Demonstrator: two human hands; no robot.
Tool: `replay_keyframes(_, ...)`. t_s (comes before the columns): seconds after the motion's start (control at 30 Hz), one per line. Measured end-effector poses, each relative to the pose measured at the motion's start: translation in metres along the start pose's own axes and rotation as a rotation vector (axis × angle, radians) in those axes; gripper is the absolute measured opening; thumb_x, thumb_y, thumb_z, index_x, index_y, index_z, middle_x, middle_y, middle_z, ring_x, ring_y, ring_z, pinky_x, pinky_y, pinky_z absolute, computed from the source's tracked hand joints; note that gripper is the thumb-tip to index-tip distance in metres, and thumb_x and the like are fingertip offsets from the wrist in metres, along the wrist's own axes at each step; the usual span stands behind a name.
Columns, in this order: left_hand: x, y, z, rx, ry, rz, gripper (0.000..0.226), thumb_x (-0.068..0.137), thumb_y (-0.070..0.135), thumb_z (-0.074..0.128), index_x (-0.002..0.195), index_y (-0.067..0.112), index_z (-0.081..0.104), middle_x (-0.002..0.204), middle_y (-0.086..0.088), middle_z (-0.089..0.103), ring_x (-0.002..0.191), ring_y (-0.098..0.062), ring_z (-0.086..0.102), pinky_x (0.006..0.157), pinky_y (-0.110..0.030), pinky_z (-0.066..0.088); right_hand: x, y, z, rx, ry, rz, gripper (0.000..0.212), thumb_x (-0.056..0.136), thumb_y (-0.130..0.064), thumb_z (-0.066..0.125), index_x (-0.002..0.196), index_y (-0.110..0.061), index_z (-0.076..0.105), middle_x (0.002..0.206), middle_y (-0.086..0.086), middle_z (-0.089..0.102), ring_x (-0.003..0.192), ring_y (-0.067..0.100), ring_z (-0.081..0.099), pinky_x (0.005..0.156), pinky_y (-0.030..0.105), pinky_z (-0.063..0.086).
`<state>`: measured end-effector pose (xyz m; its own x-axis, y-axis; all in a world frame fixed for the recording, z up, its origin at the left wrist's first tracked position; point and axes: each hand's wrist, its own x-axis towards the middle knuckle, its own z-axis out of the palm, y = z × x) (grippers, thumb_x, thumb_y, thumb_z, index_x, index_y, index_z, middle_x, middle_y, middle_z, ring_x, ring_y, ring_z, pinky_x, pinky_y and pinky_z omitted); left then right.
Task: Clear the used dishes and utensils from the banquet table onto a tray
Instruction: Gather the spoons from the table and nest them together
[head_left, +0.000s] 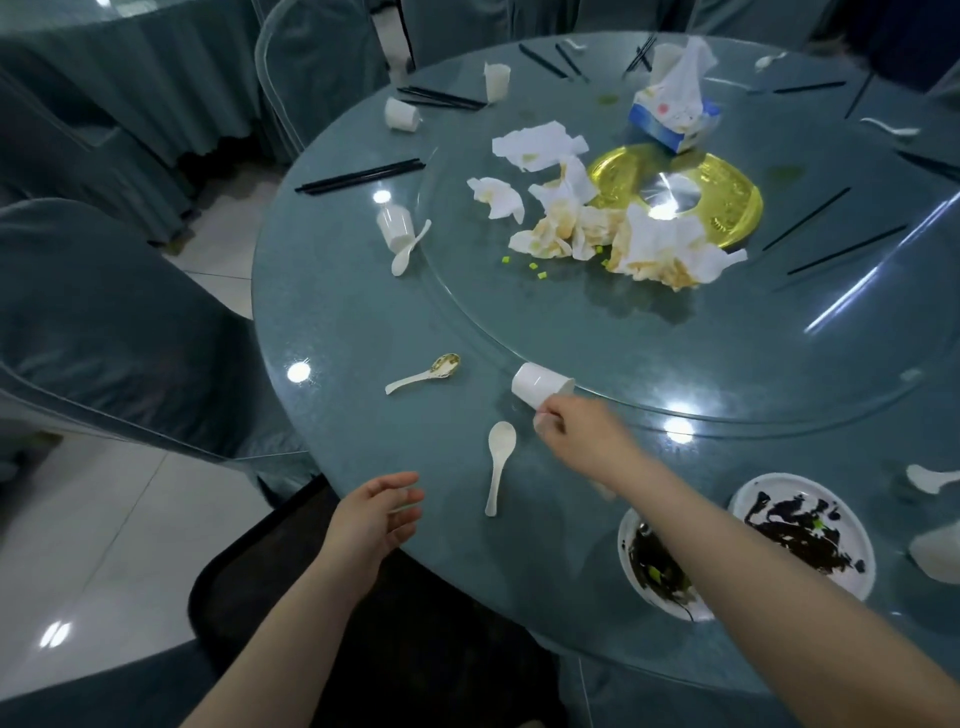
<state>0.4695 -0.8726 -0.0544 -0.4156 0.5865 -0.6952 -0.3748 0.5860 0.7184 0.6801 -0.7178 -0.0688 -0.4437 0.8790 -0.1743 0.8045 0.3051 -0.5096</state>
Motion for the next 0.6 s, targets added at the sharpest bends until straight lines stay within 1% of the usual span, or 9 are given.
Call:
replay_keyframes(0.07, 0.002, -0.001, -0.005, -0.026, 0.016, -0.016, 0.021, 0.095, 0.002, 0.047, 0.099, 0.012, 0.065, 0.092, -0.007, 0.067, 0.076, -0.018, 0.061, 0.070, -0.027, 0.050, 0.003, -0.020, 0.009, 0.133, 0.009, 0.058, 0.024, 0.085, -0.017, 0.043, 0.082, -0.014, 0.066, 0.080, 0.000, 0.067, 0.075, 0.024, 0.059, 0.061, 0.030, 0.042)
replay_keyframes(0.17, 0.005, -0.005, -0.014, -0.059, 0.031, -0.031, 0.021, 0.095, 0.002, 0.047, 0.098, 0.012, 0.065, 0.091, -0.007, 0.067, 0.077, -0.018, 0.062, 0.070, -0.028, 0.050, 0.011, -0.030, 0.024, 0.289, -0.014, 0.170, 0.022, 0.083, -0.009, 0.045, 0.083, -0.010, 0.066, 0.083, 0.005, 0.069, 0.077, 0.024, 0.060, 0.063, 0.029, 0.044)
replay_keyframes(0.2, 0.005, -0.007, -0.018, -0.067, 0.034, -0.036, 0.021, 0.095, 0.002, 0.047, 0.098, 0.012, 0.065, 0.091, -0.007, 0.068, 0.077, -0.018, 0.062, 0.069, -0.028, 0.050, 0.013, -0.030, 0.030, 0.317, -0.002, 0.207, 0.021, 0.084, -0.008, 0.046, 0.086, -0.011, 0.067, 0.086, 0.004, 0.069, 0.079, 0.022, 0.059, 0.063, 0.026, 0.043)
replay_keyframes(0.27, 0.008, -0.010, -0.025, -0.081, 0.048, -0.049, 0.021, 0.094, 0.003, 0.047, 0.099, 0.012, 0.065, 0.092, -0.007, 0.068, 0.076, -0.018, 0.062, 0.067, -0.028, 0.049, 0.015, -0.028, 0.042, 0.339, 0.023, 0.266, 0.023, 0.085, -0.006, 0.048, 0.097, -0.013, 0.066, 0.097, 0.003, 0.068, 0.086, 0.018, 0.058, 0.069, 0.024, 0.041)
replay_keyframes(0.37, 0.010, -0.016, -0.035, -0.097, 0.066, -0.071, 0.023, 0.094, 0.002, 0.046, 0.099, 0.012, 0.065, 0.089, -0.007, 0.069, 0.074, -0.017, 0.061, 0.065, -0.028, 0.049, 0.017, -0.028, 0.060, 0.334, 0.027, 0.329, 0.032, 0.088, -0.011, 0.051, 0.119, -0.014, 0.057, 0.111, 0.004, 0.062, 0.099, 0.023, 0.057, 0.077, 0.027, 0.042)
replay_keyframes(0.4, 0.010, -0.016, -0.038, -0.103, 0.072, -0.075, 0.023, 0.094, 0.002, 0.045, 0.099, 0.013, 0.065, 0.089, -0.006, 0.069, 0.073, -0.017, 0.061, 0.065, -0.028, 0.049, 0.018, -0.030, 0.063, 0.305, 0.021, 0.342, 0.034, 0.089, -0.013, 0.052, 0.123, -0.014, 0.056, 0.113, 0.005, 0.062, 0.102, 0.024, 0.058, 0.079, 0.028, 0.043)
replay_keyframes(0.47, 0.010, -0.016, -0.043, -0.117, 0.088, -0.080, 0.024, 0.094, 0.001, 0.045, 0.098, 0.013, 0.065, 0.088, -0.007, 0.068, 0.072, -0.017, 0.061, 0.066, -0.028, 0.049, 0.022, -0.033, 0.068, 0.235, 0.009, 0.343, 0.027, 0.090, -0.015, 0.051, 0.114, -0.014, 0.062, 0.108, 0.004, 0.065, 0.101, 0.025, 0.060, 0.079, 0.030, 0.046)
replay_keyframes(0.53, 0.011, -0.013, -0.046, -0.126, 0.098, -0.088, 0.024, 0.094, 0.001, 0.044, 0.098, 0.013, 0.064, 0.087, -0.007, 0.068, 0.071, -0.016, 0.061, 0.066, -0.027, 0.050, 0.023, -0.037, 0.072, 0.209, 0.004, 0.344, 0.016, 0.088, -0.016, 0.051, 0.096, -0.014, 0.066, 0.097, 0.004, 0.066, 0.090, 0.024, 0.062, 0.073, 0.031, 0.047)
replay_keyframes(0.6, 0.011, -0.009, -0.048, -0.126, 0.102, -0.085, 0.022, 0.094, 0.001, 0.046, 0.098, 0.013, 0.064, 0.089, -0.007, 0.068, 0.072, -0.016, 0.061, 0.067, -0.027, 0.050, 0.024, -0.044, 0.073, 0.244, -0.001, 0.343, 0.011, 0.087, -0.018, 0.054, 0.089, -0.013, 0.065, 0.093, 0.004, 0.063, 0.082, 0.022, 0.060, 0.067, 0.029, 0.044)
